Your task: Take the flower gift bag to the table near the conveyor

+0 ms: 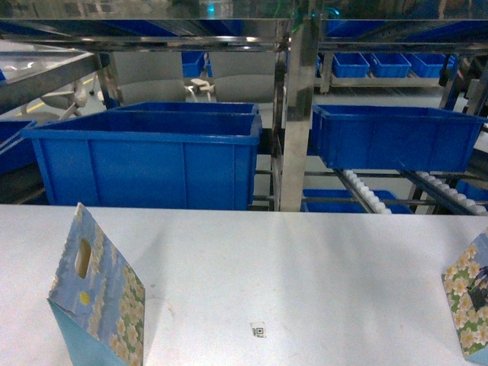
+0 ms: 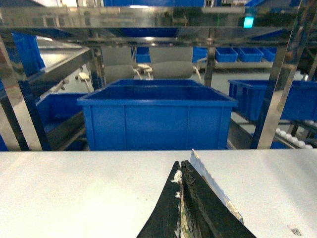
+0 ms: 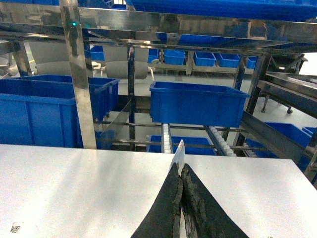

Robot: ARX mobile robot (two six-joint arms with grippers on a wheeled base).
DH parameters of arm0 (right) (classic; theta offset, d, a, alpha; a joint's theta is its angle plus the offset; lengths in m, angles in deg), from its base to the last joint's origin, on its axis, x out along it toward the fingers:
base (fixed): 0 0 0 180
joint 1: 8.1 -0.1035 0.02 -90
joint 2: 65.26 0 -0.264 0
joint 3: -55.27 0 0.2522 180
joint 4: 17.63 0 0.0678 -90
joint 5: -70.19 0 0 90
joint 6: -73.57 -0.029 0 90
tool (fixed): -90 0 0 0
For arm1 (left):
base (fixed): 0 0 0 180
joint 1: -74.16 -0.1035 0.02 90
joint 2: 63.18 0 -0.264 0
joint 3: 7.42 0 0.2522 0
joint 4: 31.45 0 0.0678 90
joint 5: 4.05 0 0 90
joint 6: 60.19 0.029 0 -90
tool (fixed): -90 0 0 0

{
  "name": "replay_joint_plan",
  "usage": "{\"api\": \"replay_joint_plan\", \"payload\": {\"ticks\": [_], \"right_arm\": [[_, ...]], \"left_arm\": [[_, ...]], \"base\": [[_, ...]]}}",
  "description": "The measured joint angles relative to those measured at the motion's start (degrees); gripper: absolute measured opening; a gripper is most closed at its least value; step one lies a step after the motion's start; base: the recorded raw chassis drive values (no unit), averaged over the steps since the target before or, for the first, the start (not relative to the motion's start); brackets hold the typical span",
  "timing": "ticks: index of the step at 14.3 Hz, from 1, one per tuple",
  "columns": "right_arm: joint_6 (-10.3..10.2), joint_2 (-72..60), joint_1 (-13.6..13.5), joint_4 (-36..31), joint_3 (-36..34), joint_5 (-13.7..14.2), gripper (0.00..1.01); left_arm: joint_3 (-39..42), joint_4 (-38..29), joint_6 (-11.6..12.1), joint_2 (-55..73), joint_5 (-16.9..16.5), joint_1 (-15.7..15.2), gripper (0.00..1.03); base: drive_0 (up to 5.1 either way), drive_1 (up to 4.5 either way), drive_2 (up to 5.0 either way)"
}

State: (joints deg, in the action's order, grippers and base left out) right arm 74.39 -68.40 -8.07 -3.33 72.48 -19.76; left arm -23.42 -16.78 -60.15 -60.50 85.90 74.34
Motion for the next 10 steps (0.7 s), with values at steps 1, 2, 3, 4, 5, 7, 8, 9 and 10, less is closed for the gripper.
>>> {"api": "replay_joint_plan", "payload": {"ticks": [1,2,3,4,5,7,8,9,10], "right_arm": [[0.00,0.22,-0.02,-0.04,-0.24,-0.04,0.02],[0.00,0.44,-0.02,-0.11,-0.44,-0.07,0.02],[-0.02,0.83,-0.02,-0.20,-0.68,0.00,0.02],[0.00,2.97,-0.02,-0.48,-2.58,-0.04,0.02],[0.00,2.43,-0.02,-0.09,-2.64,-0.07,0.02],[0.00,2.89,-0.02,-0.22,-2.64,-0.07,0.02],[0.00,2.89,-0.02,-0.26,-2.64,-0.09,0.02],[0.00,2.89,-0.02,-0.26,-2.64,-0.09,0.02],[0.00,2.89,-0.02,-0.26,-2.64,-0.09,0.02]], "left_arm": [[0.02,-0.79,0.00,-0.87,0.07,-0.02,0.02],[0.37,-1.01,0.00,-1.44,0.09,-0.07,0.02],[1.33,-0.04,-0.02,-2.03,0.04,-0.09,0.02],[1.33,-0.50,0.00,-2.12,0.07,-0.13,0.02],[1.33,-0.61,0.02,-2.12,0.07,-0.11,0.02],[1.33,-0.70,0.00,-2.10,0.07,-0.13,0.02],[1.33,-0.68,0.00,-2.10,0.07,-0.13,0.02],[1.33,-0.70,0.00,-2.10,0.07,-0.13,0.02],[1.33,-0.70,0.00,-2.10,0.07,-0.13,0.02]], "base": [[0.0,0.00,0.0],[0.0,0.00,0.0],[0.0,0.00,0.0],[0.0,0.00,0.0],[0.0,0.00,0.0],[0.0,0.00,0.0],[0.0,0.00,0.0],[0.0,0.00,0.0],[0.0,0.00,0.0]]}}
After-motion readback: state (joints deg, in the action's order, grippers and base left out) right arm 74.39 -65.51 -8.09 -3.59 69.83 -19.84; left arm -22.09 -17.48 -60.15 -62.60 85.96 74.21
